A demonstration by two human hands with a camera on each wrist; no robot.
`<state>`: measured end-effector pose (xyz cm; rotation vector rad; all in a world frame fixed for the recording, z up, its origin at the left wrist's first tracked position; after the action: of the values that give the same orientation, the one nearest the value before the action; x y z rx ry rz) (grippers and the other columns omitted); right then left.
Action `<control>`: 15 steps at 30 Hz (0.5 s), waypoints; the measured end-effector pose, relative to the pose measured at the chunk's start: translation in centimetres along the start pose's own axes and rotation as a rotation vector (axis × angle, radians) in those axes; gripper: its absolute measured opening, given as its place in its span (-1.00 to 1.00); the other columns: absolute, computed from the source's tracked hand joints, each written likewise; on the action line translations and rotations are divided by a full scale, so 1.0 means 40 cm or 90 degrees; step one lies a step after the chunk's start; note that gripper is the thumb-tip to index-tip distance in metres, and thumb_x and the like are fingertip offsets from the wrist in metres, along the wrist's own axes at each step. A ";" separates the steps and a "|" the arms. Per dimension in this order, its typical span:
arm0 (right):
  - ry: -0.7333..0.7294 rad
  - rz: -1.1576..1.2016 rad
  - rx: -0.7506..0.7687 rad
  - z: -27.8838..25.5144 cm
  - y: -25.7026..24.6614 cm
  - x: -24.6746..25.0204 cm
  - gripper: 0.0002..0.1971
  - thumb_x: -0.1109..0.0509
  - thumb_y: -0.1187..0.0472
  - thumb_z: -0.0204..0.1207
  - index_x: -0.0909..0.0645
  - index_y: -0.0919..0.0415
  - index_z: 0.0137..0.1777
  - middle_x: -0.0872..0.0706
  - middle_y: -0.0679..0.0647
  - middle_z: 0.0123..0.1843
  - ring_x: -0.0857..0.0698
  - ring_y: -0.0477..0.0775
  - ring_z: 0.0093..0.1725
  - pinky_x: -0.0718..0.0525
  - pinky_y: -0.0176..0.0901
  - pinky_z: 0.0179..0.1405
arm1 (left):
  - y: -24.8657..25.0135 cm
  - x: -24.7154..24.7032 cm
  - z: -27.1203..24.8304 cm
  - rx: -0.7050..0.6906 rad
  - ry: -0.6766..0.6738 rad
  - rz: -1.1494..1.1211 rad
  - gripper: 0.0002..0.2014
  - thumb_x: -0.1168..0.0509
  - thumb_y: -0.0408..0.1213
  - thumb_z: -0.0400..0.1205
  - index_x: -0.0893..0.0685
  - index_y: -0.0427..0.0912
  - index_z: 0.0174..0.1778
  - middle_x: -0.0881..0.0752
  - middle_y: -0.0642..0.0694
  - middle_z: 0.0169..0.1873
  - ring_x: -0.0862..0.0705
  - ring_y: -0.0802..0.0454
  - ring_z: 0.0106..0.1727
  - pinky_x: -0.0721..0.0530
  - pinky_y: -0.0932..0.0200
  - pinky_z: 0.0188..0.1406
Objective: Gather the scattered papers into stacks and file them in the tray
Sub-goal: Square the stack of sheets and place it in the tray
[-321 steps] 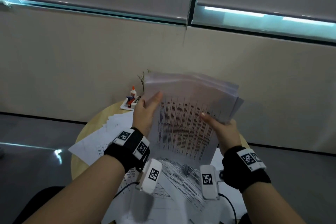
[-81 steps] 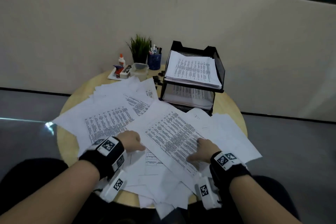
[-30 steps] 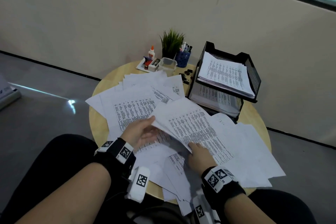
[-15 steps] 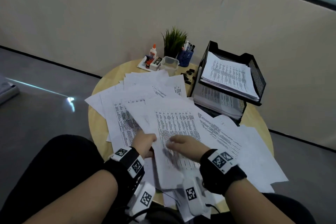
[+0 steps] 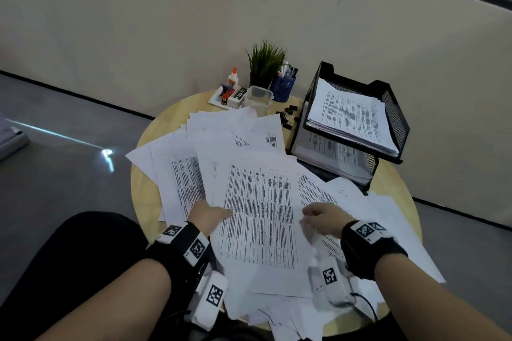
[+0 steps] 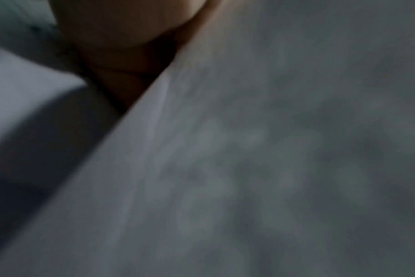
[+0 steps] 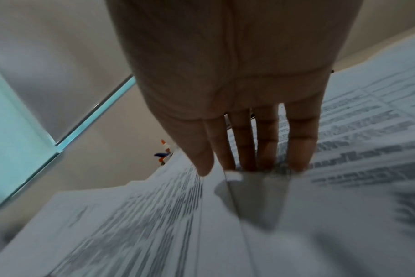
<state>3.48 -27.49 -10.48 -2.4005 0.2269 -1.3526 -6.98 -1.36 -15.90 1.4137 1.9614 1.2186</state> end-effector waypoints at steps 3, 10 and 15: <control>0.123 -0.095 -0.018 0.035 0.019 0.095 -0.60 -0.43 0.17 0.51 -0.56 0.16 0.35 -0.62 0.12 0.36 -0.63 0.11 0.23 -0.53 -0.19 0.16 | 0.032 0.043 0.012 -0.037 0.066 0.034 -0.77 -0.40 -0.40 0.55 -0.61 -0.43 0.05 -0.69 -0.27 0.01 -0.65 -0.15 0.03 -0.59 0.12 0.00; 0.072 -0.081 -0.059 0.112 0.083 0.109 0.12 -0.69 -0.05 0.19 -0.10 0.24 0.62 -0.40 0.21 0.56 -0.46 0.24 0.48 -0.45 0.06 0.45 | 0.068 0.172 0.034 -0.077 0.209 0.186 -0.85 -0.40 -0.22 0.51 -0.65 -0.21 -0.10 -0.68 -0.23 -0.09 -0.65 -0.22 0.03 -0.63 0.02 0.09; 0.109 -0.245 -0.092 0.115 0.093 0.131 -0.24 -0.57 -0.09 0.32 -0.39 0.29 0.40 -0.64 0.14 0.17 -0.61 0.17 0.17 -0.57 -0.10 0.10 | 0.044 0.237 0.056 -0.017 0.313 0.283 -0.62 -0.37 -0.06 0.39 -0.73 -0.24 -0.01 -0.60 -0.33 0.13 -0.55 -0.38 0.22 -0.60 -0.25 0.21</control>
<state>10.32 -31.44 -9.96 -2.5391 -0.1042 -1.7678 -8.03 8.32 -14.22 1.7197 1.9673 1.9397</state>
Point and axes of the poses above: each hand's wrist, its own z-axis towards the middle knuckle, its own x-axis out of the back of the hand, y = z × x, the point moved 8 cm from there along z, towards the middle knuckle
